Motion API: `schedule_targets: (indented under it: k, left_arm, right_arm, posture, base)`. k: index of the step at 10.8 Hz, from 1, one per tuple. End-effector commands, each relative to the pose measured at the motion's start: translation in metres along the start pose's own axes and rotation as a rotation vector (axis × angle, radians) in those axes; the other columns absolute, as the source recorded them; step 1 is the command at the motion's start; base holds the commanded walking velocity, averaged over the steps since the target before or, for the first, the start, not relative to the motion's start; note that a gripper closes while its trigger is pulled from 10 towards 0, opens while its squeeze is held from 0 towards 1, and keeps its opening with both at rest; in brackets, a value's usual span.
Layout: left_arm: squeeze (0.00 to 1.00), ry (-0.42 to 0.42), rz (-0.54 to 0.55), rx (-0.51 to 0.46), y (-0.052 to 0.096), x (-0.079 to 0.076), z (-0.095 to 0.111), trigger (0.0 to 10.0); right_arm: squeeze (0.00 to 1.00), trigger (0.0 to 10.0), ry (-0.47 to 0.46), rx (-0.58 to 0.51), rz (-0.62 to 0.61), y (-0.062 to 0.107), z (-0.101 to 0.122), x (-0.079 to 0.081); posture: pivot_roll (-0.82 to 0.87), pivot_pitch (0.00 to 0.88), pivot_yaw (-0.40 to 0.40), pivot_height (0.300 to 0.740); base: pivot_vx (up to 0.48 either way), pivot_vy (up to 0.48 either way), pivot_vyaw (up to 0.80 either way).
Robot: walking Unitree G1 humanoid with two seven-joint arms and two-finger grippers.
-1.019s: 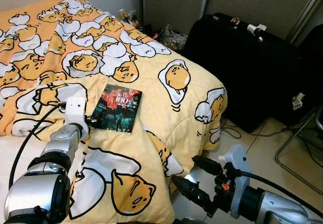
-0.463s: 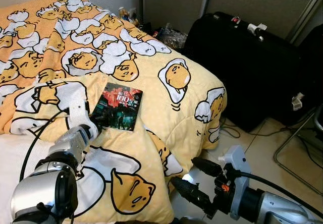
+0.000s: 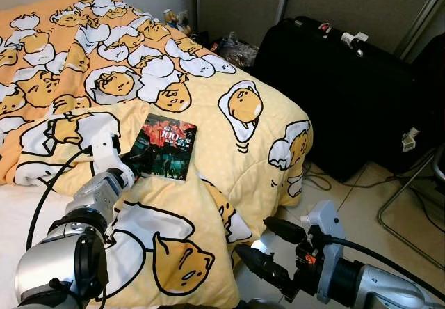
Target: Clean up the room
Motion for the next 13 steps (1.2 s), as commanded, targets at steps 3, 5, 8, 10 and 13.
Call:
schedule_targets:
  k: [3, 5, 8, 10, 13]
  left_arm:
    - [0.0, 0.06, -0.096, -0.109, -0.005, -0.017, 0.024, 3.4]
    - [0.0, 0.033, -0.184, -0.053, -0.005, -0.029, 0.013, 0.0]
    - [0.0, -0.049, -0.193, 0.04, -0.006, -0.033, -0.004, 0.0]
    - [0.0, -0.116, -0.142, 0.158, -0.004, -0.026, -0.024, 0.0]
    - [0.0, -0.075, -0.063, 0.16, -0.003, -0.018, -0.028, 0.0]
  right_arm:
    - [0.0, 10.0, -0.002, 0.004, -0.01, 0.001, 0.0, -0.002]
    - [0.0, 10.0, -0.005, 0.007, -0.012, 0.002, -0.002, -0.001]
    - [0.0, 10.0, -0.001, 0.008, -0.016, 0.001, -0.002, -0.002]
    - [0.0, 10.0, 0.004, 0.007, -0.017, 0.0, -0.002, -0.003]
    - [0.0, 10.0, 0.007, 0.004, -0.021, 0.0, -0.001, -0.003]
  posture:
    - [-0.34, 0.071, -0.019, 0.74]
    - [-0.34, 0.07, -0.016, 0.74]
    - [-0.34, 0.066, -0.014, 0.74]
    - [-0.34, 0.06, -0.015, 0.74]
    - [-0.34, 0.061, -0.014, 0.74]
  base:
    - [0.0, 0.0, 0.0]
    - [0.0, 0.0, 0.0]
    - [0.0, 0.0, 0.0]
    - [0.0, 0.0, 0.0]
    - [0.0, 0.0, 0.0]
Point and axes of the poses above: a point about 5 cm out from each wrist's last joint towards the gripper, its own y axis pointing back from the gripper into the wrist, its own z axis along the axis of the wrist's last joint, x = y × z, the point moved 5 cm from there along -y, pointing out of the wrist towards the gripper, and after that the axes turned 6 degrees about -y, right-handed, at the moved point
